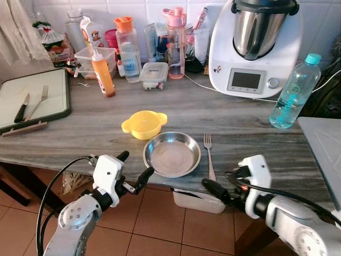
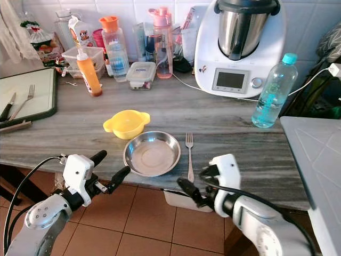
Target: Setting the table
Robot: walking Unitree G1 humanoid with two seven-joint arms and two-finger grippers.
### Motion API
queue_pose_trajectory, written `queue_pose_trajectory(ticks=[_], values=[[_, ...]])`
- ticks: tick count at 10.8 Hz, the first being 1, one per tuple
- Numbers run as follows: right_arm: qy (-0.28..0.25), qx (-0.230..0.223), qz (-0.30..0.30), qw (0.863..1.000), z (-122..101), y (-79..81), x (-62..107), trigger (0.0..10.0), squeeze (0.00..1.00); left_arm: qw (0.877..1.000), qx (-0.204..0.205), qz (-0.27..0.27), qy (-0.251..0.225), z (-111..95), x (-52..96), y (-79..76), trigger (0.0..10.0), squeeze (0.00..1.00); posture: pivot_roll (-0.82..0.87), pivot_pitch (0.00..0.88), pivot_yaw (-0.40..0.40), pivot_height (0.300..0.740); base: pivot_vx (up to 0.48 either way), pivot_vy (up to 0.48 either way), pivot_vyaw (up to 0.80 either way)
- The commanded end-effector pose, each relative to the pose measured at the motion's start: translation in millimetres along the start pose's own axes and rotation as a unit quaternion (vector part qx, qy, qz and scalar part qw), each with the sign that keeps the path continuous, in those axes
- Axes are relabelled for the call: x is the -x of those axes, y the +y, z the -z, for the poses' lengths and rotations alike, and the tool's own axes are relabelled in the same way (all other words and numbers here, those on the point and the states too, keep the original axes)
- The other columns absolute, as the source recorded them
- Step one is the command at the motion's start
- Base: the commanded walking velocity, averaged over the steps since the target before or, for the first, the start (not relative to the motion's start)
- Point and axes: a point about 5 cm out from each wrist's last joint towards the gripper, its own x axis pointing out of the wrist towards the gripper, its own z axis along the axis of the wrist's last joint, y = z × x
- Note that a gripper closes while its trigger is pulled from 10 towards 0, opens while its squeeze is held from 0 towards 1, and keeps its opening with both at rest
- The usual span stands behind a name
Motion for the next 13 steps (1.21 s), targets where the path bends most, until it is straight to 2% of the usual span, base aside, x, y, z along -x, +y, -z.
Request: queue_pose_trajectory(ticks=[1,3,4,5,6,7,8,10,11,13], values=[[-0.02,0.013,-0.018,1.0,-9,4.7,6.5,10.0,0.0,1.0,-0.005,-0.002,-0.007,-6,0.8,0.4,10.0,0.0,0.02,0.005,0.074,0.74,0.0,0.0,0.0],[-0.055,0.022,-0.062,0.996,-24,10.9,12.6,10.0,0.0,1.0,-0.008,-0.002,-0.011,-11,0.6,0.5,10.0,0.0,0.02,0.005,0.073,0.74,0.0,0.0,0.0],[-0.077,0.043,-0.076,0.993,-34,14.0,14.1,10.0,0.0,1.0,-0.009,-0.003,-0.014,-14,1.1,0.9,10.0,0.0,0.02,0.006,0.07,0.74,0.0,0.0,0.0],[-0.109,0.048,-0.068,0.991,-45,13.5,12.4,10.0,0.0,1.0,-0.009,-0.005,-0.016,-16,1.6,0.9,10.0,0.0,0.02,0.006,0.067,0.74,0.0,0.0,0.0],[-0.16,0.069,-0.027,0.984,-57,10.7,6.3,10.0,0.0,1.0,-0.01,-0.01,-0.021,-19,2.5,0.8,10.0,0.0,0.03,0.006,0.064,0.74,0.0,0.0,0.0],[-0.174,0.117,0.01,0.978,-60,12.7,-3.4,10.0,0.0,0.999,-0.01,-0.02,-0.025,-21,2.7,0.9,10.0,0.0,0.04,0.004,0.058,0.74,0.0,0.0,0.0],[-0.174,0.146,0.034,0.973,-59,13.8,-9.9,10.0,0.0,0.999,-0.014,-0.032,-0.027,-21,2.9,1.4,10.0,0.0,0.05,0.0,0.05,0.74,0.0,0.0,0.0],[-0.187,0.183,0.088,0.961,-54,22.0,-33.5,10.0,0.0,0.99,-0.024,-0.135,-0.027,-21,-2.2,15.6,10.0,0.0,0.08,0.0,0.017,0.74,0.0,0.0,0.0],[-0.196,0.16,0.098,0.962,-50,22.6,-42.4,10.0,0.0,0.983,-0.016,-0.181,-0.036,-23,-6.4,20.0,10.0,0.0,0.09,0.0,0.01,0.74,0.0,0.0,0.0],[-0.205,0.168,0.108,0.958,-47,23.5,-49.9,10.0,0.0,0.976,0.0,-0.213,-0.048,-27,-16.1,17.5,10.0,0.0,0.11,0.0,-0.006,0.74,0.0,0.0,-0.34]])
